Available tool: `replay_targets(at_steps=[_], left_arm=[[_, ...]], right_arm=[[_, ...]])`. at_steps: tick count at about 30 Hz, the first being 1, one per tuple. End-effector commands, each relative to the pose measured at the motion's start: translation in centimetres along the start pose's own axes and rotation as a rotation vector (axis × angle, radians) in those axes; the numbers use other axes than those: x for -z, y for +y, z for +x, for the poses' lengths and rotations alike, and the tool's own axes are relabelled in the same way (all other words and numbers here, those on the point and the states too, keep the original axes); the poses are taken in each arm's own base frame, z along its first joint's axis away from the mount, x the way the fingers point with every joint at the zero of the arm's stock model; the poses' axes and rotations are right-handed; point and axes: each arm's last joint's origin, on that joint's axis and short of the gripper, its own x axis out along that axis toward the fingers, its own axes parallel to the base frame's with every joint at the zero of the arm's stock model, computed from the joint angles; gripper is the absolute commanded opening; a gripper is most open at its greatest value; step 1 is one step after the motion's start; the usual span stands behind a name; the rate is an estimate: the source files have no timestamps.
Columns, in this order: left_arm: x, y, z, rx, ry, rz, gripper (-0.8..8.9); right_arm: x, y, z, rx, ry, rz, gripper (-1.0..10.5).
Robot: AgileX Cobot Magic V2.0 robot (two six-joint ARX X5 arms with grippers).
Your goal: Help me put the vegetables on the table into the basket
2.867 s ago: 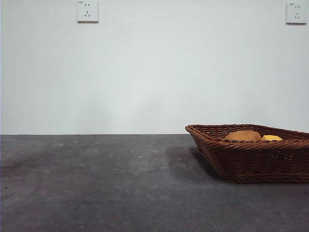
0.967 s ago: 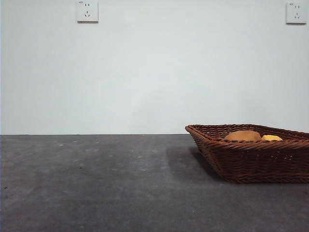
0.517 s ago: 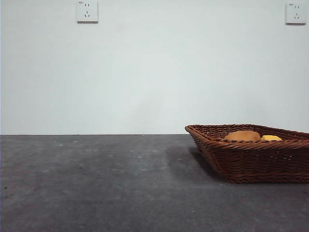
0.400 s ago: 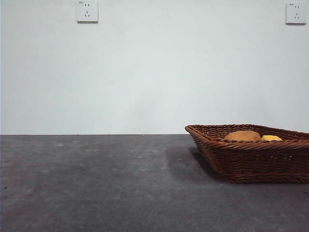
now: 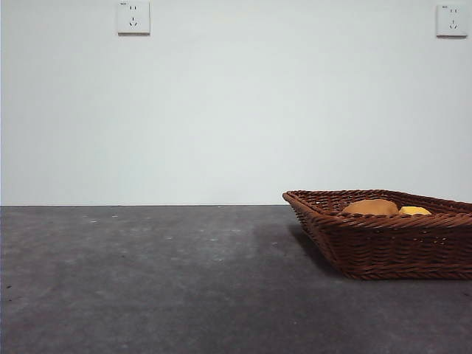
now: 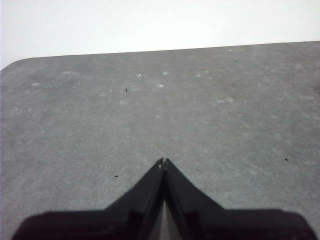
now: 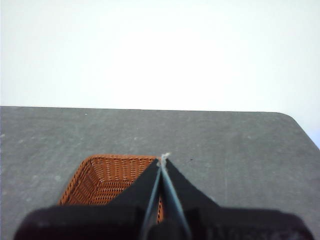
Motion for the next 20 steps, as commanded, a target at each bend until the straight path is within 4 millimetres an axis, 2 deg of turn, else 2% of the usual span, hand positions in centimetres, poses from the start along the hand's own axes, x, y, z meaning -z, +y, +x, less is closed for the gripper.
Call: replay_targets(at_steps=[1,6,9,13,20], left_arm=[[0.3,0.0,0.1,0.001,0.001,-0.004,-0.04],[0.3,0.0,0.1,0.001,0.001,-0.005,-0.04],[0.3,0.0,0.1,0.001,0.001,-0.005,-0.04],[0.3,0.0,0.1,0.001,0.001,-0.005,-0.04],[0.3,0.0,0.1,0.001,0.001,-0.005,-0.04]], right_arm=[[4.1,0.0,1.3,0.001,0.014,0.014,0.0],[10.2,0.1,2.8,-0.001,0.049,0.034,0.0],[13.0,0.1,3.4,0.001,0.072,0.077,0.0],[15.8,0.2,3.9,0.000,0.090,0.098,0.0],[18.5,0.3,4.4,-0.001,0.120,0.101,0.0]])
